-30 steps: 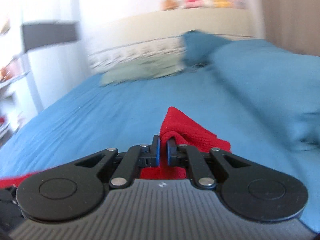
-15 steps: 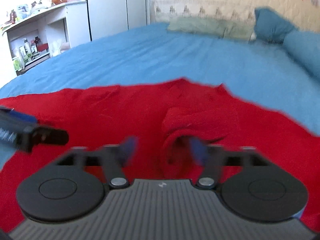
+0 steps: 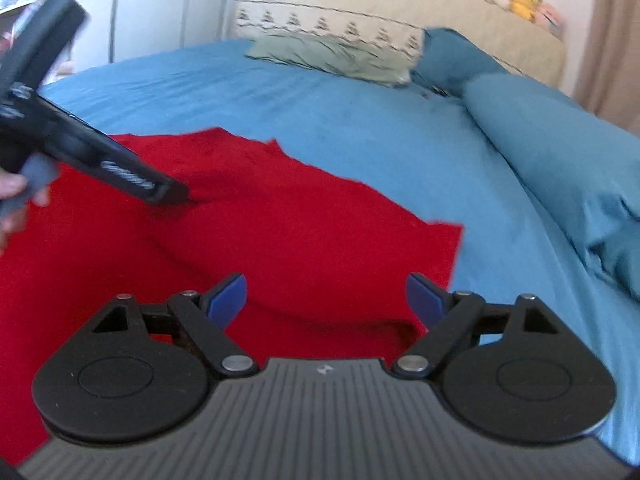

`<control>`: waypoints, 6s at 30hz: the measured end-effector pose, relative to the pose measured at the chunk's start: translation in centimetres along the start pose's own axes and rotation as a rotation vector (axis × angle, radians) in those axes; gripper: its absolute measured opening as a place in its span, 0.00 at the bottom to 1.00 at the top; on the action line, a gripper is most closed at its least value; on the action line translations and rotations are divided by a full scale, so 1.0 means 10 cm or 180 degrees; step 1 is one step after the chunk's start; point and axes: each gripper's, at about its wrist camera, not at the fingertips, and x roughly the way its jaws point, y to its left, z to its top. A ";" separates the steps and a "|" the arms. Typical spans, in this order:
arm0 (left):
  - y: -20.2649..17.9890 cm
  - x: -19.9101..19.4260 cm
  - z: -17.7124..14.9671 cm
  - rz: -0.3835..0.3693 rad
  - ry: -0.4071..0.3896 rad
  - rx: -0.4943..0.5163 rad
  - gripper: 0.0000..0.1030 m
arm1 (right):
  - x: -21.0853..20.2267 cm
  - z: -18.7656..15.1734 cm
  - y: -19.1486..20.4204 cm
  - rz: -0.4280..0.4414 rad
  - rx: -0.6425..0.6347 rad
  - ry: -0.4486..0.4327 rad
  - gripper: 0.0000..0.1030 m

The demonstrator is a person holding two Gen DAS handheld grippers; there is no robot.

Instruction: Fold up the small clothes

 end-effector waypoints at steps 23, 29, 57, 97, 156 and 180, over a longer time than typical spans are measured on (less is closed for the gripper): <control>0.88 -0.16 -0.52 -0.0488 -0.0192 -0.1324 0.80 | -0.04 -0.15 -0.15 -0.0013 0.0526 0.0057 0.99; 0.88 0.03 -0.41 -0.0107 -0.0215 -0.1457 0.03 | 0.09 -0.18 -0.18 -0.0508 0.0412 0.0220 1.00; 1.57 -0.79 -1.18 0.0576 -0.0422 -0.1468 0.38 | 0.35 -0.15 -0.58 -0.0864 0.0369 0.0463 1.00; 2.01 -2.41 -1.07 0.0722 -0.1161 -0.1673 1.00 | -0.89 0.65 0.17 0.0527 0.0883 -0.0205 1.00; 0.80 -0.97 -0.22 -0.0354 -0.0852 -0.0889 0.05 | -0.39 0.40 0.21 0.0470 0.1101 0.0264 1.00; 1.58 -1.08 -1.00 0.0287 -0.0411 -0.0587 0.96 | 0.26 1.05 1.13 0.0816 0.0044 0.0517 1.00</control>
